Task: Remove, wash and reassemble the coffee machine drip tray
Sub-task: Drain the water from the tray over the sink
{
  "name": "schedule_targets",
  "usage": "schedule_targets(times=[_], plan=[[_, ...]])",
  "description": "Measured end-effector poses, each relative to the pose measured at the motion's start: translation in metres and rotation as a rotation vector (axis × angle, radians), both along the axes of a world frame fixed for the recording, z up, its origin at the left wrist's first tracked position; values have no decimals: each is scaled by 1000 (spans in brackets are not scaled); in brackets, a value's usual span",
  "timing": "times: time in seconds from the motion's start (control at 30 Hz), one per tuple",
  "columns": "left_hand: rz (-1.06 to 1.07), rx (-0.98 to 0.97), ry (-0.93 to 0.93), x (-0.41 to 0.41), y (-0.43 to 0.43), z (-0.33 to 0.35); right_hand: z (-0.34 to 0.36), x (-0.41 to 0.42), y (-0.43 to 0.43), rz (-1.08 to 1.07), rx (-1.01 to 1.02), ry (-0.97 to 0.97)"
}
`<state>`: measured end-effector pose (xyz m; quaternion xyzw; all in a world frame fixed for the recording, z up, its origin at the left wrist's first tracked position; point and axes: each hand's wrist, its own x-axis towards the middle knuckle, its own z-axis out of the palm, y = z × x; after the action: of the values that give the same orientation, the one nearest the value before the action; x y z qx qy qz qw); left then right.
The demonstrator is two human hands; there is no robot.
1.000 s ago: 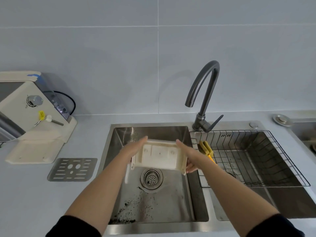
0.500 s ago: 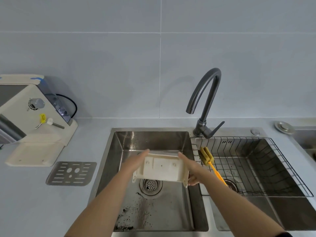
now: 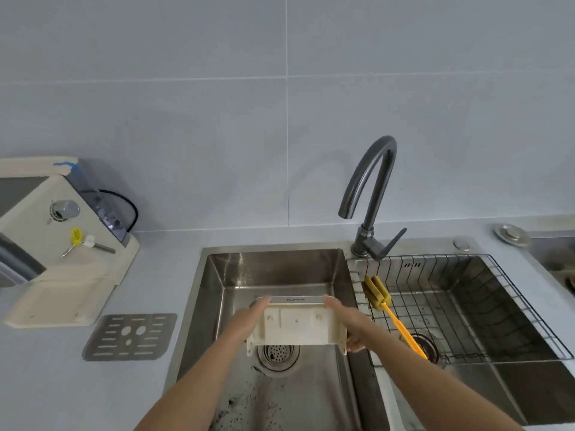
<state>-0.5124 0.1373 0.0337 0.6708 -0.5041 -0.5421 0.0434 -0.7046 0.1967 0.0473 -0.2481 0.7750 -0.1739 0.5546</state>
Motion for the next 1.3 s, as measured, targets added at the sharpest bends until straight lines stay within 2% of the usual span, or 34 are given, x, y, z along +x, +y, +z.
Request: schedule_targets(times=[0.17,0.33,0.5,0.63,0.83,0.97,1.13,1.23,1.3], plan=[[23,-44,158,5,-14,19,20,-7,-19,-34,-133,-27],[51,-203,281,13,-42,31,42,-10,-37,-57,-269,-22],[2,-316,421,28,-55,44,60,-3,-44,-160,-383,-199],[-24,-302,559,42,-65,48,63,1,-52,-272,-442,-178],[-100,-289,630,61,-65,55,66,9,-53,-292,-515,-191],[-214,-325,573,74,-59,64,62,22,-46,-288,-567,-176],[-202,-288,513,96,-46,64,60,48,-26,-226,-640,-118],[-247,-297,566,109,-29,65,59,65,-6,-199,-659,-159],[-199,-299,610,119,-14,67,57,78,8,-224,-668,-184]])
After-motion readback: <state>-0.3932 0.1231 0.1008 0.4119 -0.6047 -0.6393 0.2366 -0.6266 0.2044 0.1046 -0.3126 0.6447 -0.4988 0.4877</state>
